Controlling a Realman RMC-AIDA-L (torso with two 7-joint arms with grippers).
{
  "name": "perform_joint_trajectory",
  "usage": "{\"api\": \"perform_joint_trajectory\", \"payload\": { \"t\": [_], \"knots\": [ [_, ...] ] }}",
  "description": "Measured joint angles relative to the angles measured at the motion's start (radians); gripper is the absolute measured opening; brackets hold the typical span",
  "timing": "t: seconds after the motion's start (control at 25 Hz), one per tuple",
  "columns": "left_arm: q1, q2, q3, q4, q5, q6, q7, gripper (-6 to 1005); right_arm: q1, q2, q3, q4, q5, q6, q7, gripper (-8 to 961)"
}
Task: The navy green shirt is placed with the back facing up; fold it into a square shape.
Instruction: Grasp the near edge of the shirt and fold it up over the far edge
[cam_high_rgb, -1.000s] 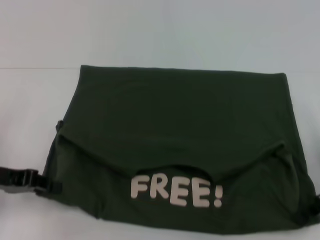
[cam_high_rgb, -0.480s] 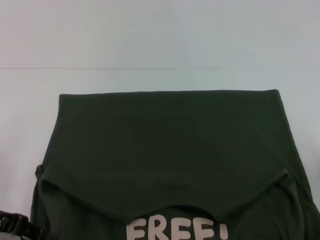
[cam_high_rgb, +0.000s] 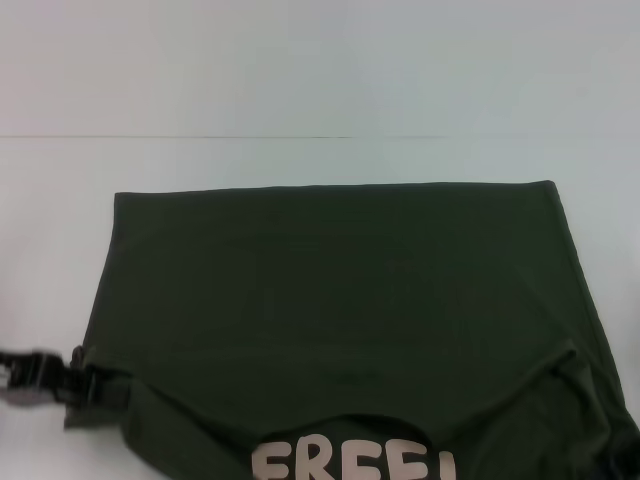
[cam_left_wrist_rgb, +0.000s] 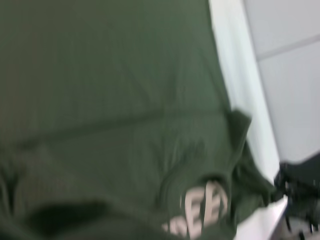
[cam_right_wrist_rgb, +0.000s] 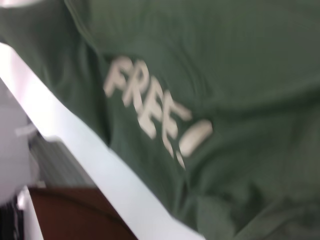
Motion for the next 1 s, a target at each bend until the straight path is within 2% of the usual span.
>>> {"api": "perform_joint_trajectory", "payload": {
  "t": [0.2, 0.32, 0.44, 0.56, 0.64, 0.76, 1.0],
  "knots": [
    [-0.029, 0.004, -0.114, -0.001, -0.020, -0.070, -0.007, 33, 0.004, -0.041, 0.098, 0.020, 0.102, 0.000, 0.008, 38],
    [-0.034, 0.006, -0.170, -0.002, -0.037, -0.151, -0.013, 33, 0.008, -0.062, 0.164, 0.054, 0.151, 0.050, 0.023, 38],
    [-0.033, 0.003, -0.226, -0.002, -0.056, -0.239, -0.014, 33, -0.002, -0.070, 0.232, 0.074, 0.190, 0.145, 0.047, 38],
    [-0.030, -0.006, -0.234, -0.011, -0.103, -0.312, -0.005, 33, -0.011, -0.071, 0.266, 0.115, 0.246, 0.246, 0.052, 39],
    [-0.031, -0.015, -0.231, -0.020, -0.129, -0.362, 0.011, 32, -0.012, -0.066, 0.273, 0.151, 0.298, 0.322, 0.052, 39],
    [-0.039, -0.037, -0.231, -0.025, -0.139, -0.435, 0.034, 32, -0.012, -0.046, 0.273, 0.183, 0.370, 0.434, 0.043, 39],
    [-0.047, -0.103, -0.231, -0.027, -0.190, -0.597, 0.101, 33, -0.007, 0.021, 0.272, 0.185, 0.432, 0.653, 0.007, 40]
  ]
}}
